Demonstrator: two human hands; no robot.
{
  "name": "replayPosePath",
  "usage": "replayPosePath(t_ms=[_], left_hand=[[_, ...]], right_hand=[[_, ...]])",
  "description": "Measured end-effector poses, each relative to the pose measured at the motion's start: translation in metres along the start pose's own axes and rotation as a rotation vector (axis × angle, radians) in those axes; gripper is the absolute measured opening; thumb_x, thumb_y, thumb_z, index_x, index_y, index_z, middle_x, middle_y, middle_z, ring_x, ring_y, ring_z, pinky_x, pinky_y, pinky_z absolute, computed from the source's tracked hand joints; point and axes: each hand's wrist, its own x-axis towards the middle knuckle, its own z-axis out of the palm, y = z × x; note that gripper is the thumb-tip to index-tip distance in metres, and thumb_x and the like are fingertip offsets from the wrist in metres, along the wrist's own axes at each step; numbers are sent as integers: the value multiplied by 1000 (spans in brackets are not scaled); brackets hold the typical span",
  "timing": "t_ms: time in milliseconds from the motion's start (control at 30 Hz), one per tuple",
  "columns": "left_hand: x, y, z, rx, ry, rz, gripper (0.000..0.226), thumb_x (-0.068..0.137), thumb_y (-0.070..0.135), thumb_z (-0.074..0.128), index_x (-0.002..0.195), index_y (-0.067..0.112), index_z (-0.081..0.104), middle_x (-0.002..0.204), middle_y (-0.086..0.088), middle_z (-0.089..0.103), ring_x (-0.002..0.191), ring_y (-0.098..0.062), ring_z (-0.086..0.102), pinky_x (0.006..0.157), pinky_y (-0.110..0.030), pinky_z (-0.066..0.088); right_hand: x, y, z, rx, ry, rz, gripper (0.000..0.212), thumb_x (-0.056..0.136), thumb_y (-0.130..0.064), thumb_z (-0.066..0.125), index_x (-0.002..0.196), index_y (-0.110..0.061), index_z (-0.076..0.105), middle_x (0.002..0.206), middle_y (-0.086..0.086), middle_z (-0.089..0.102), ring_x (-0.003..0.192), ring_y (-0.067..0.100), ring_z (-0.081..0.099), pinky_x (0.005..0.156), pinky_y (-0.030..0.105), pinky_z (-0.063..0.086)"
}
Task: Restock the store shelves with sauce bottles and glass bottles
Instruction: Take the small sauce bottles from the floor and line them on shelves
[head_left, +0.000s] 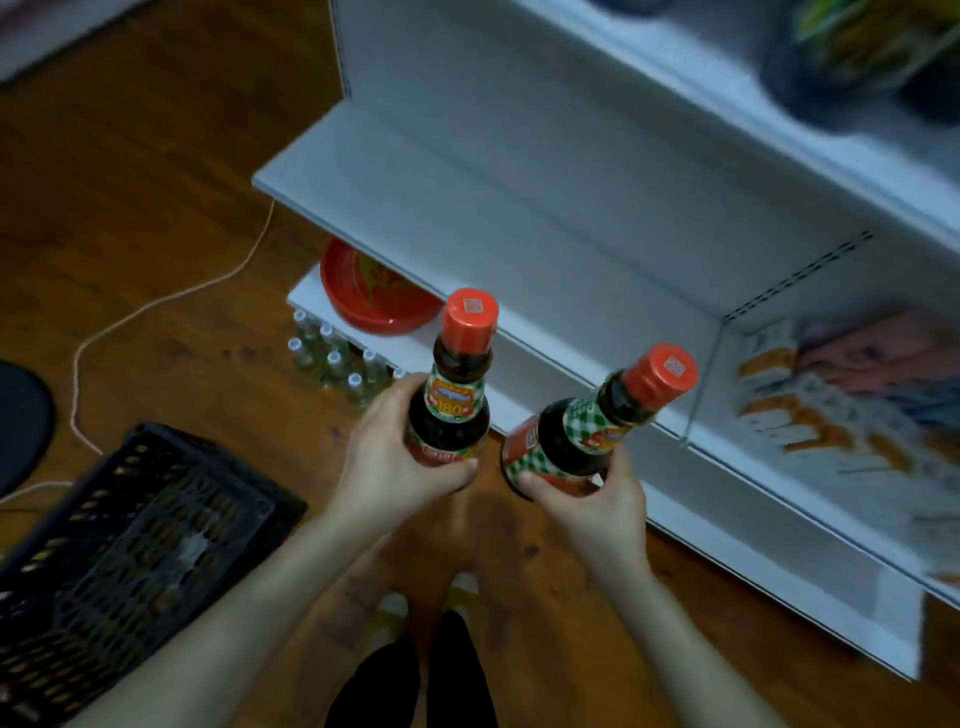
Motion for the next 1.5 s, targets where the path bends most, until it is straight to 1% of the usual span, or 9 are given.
replayPosePath(t_ms=[133,367,500,633,833,967,1167,1267,1500], left_hand=[[-5,58,-22,-17,-80,130,71,40,53,64,107,47,42,107,14,52,98,-2,49,78,-4,34],[-20,157,-22,-23,-204,353,80,36,56,63,112,41,43,102,17,50,99,-7,51,83,-21,38],[-31,215,7,-95,-314,439,70,34,56,64,99,54,37,98,32,44,89,9,49,75,-11,36],[-43,270,55,-134,-402,522,68,33,54,65,95,56,38,100,30,47,88,23,46,72,-3,34],[-71,346,145,-183,-448,623,64,33,52,67,93,54,42,97,30,51,86,24,49,65,1,38],[-83,388,198,-225,-472,598,64,32,52,67,92,49,44,94,29,52,81,17,54,63,-3,39],[-73,433,258,-195,-456,574,86,36,44,78,115,29,48,96,17,56,85,2,54,71,-18,41],[-57,452,284,-156,-439,565,75,58,12,86,123,18,49,98,11,54,88,-5,53,74,-21,39],[-1,485,347,-167,-462,533,68,61,5,82,118,17,49,89,20,51,80,6,48,79,-27,40]], right_hand=[[-30,-44,-35,32,86,-96,63,60,-20,85,108,-30,47,96,-25,56,87,-16,55,72,3,44],[-76,-92,-123,119,277,-132,63,64,-17,83,114,-23,46,99,-22,54,88,-9,53,73,4,44],[-97,-99,-186,156,409,-153,62,62,-16,84,114,-21,49,104,-14,59,96,3,58,87,26,48],[-115,-91,-255,144,522,-189,58,62,-13,84,106,-25,49,96,-19,58,87,-10,54,79,14,49],[-129,-53,-365,127,618,-192,58,59,-19,85,108,-25,53,99,-13,65,93,4,63,80,24,52],[-131,-38,-431,104,654,-228,58,60,-14,85,101,-33,48,94,-20,60,84,-5,60,63,8,49],[-105,-21,-504,64,682,-218,58,63,-15,84,106,-26,46,90,-22,54,81,-7,53,63,8,43],[-77,-16,-528,69,684,-199,64,62,-19,84,115,-18,49,95,-15,57,89,7,57,73,14,44],[0,-12,-573,51,697,-198,69,61,-25,85,119,-17,48,106,-5,59,101,15,57,88,31,48]])
